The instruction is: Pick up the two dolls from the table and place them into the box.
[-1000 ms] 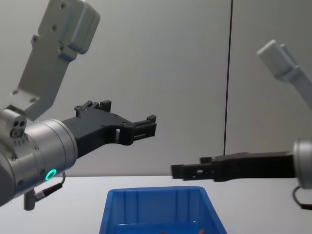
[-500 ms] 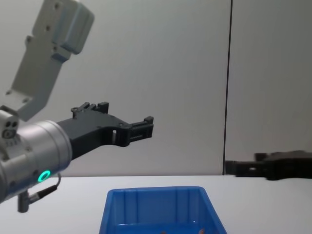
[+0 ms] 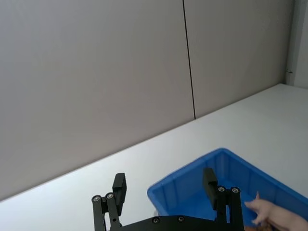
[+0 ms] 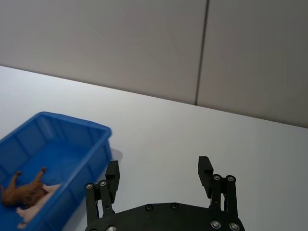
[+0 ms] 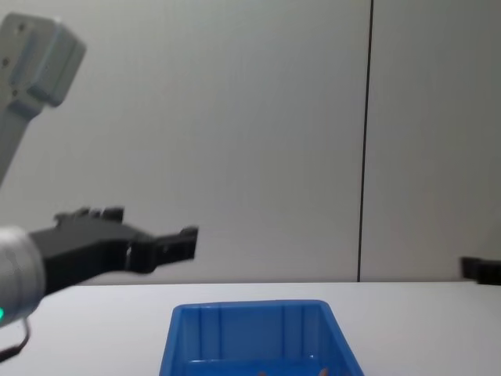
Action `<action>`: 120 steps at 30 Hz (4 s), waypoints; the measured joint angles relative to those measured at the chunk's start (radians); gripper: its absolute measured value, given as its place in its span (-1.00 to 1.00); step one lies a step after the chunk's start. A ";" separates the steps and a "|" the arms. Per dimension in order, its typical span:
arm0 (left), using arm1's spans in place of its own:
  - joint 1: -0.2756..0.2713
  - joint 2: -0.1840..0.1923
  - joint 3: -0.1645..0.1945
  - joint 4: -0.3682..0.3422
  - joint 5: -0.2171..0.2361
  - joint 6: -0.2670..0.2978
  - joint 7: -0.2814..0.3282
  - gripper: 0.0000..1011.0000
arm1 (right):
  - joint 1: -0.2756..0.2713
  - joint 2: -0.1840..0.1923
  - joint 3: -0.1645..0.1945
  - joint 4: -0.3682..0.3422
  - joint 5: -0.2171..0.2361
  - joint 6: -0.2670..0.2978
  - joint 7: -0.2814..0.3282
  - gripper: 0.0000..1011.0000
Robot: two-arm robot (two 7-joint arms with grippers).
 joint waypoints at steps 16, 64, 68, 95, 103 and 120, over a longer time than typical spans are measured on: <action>0.124 0.100 -0.035 -0.091 -0.194 0.139 0.071 0.99 | -0.081 0.059 0.053 -0.039 0.036 -0.052 -0.103 0.98; -0.027 0.022 -0.058 0.283 -0.213 0.270 -0.077 0.81 | -0.111 0.081 0.072 -0.053 0.050 -0.071 -0.140 0.98; -0.033 0.018 -0.058 0.291 -0.208 0.267 -0.080 0.62 | -0.111 0.081 0.072 -0.053 0.050 -0.071 -0.140 0.98; -0.044 0.013 -0.065 0.284 -0.183 0.215 -0.073 -0.06 | -0.112 0.081 0.072 -0.053 0.049 -0.071 -0.141 0.98; -0.052 0.013 -0.075 0.255 -0.165 0.151 -0.069 -0.16 | -0.112 0.081 0.072 -0.053 0.049 -0.071 -0.141 0.98; -0.131 -0.027 -0.083 0.246 -0.128 0.013 -0.199 -0.37 | -0.112 0.081 0.072 -0.052 0.049 -0.071 -0.140 0.98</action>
